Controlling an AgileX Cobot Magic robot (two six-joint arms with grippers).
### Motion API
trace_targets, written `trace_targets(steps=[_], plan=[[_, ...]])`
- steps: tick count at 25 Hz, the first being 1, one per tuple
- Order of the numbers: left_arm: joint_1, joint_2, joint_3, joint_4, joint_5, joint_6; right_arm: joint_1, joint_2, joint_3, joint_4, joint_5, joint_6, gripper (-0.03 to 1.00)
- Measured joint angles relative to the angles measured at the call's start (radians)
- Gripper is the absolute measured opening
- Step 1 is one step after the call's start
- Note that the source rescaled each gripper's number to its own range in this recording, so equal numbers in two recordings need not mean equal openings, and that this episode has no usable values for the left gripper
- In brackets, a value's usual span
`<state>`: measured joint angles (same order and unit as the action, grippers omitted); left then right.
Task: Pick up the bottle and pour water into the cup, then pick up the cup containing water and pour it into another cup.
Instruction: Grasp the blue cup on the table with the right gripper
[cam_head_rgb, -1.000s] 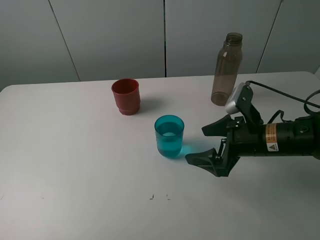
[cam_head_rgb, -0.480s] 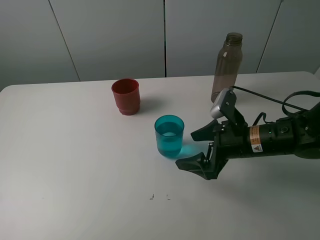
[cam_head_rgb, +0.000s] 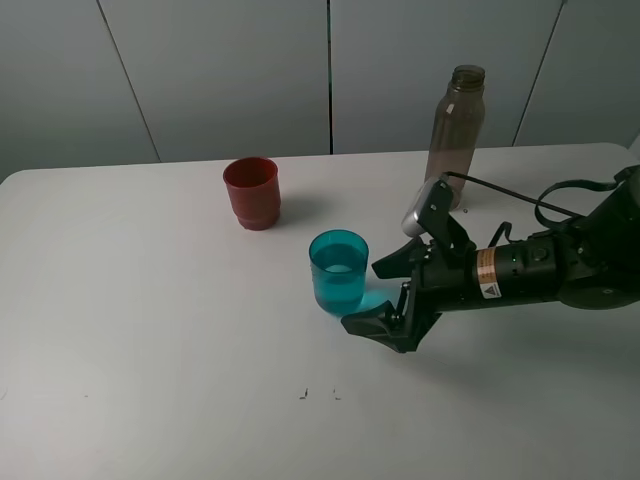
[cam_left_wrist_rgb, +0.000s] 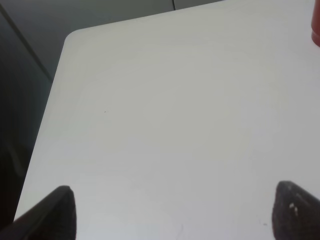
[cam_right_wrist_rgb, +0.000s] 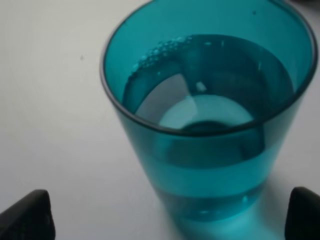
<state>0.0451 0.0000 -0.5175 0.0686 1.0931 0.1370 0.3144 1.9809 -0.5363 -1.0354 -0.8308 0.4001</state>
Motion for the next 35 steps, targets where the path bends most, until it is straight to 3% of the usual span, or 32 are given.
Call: trace_targets(steps=[35], plan=[[0.0, 0.0, 0.0, 0.0, 0.0, 0.0, 0.117, 0.0, -0.074, 0.23, 0.081, -0.072, 1.0]])
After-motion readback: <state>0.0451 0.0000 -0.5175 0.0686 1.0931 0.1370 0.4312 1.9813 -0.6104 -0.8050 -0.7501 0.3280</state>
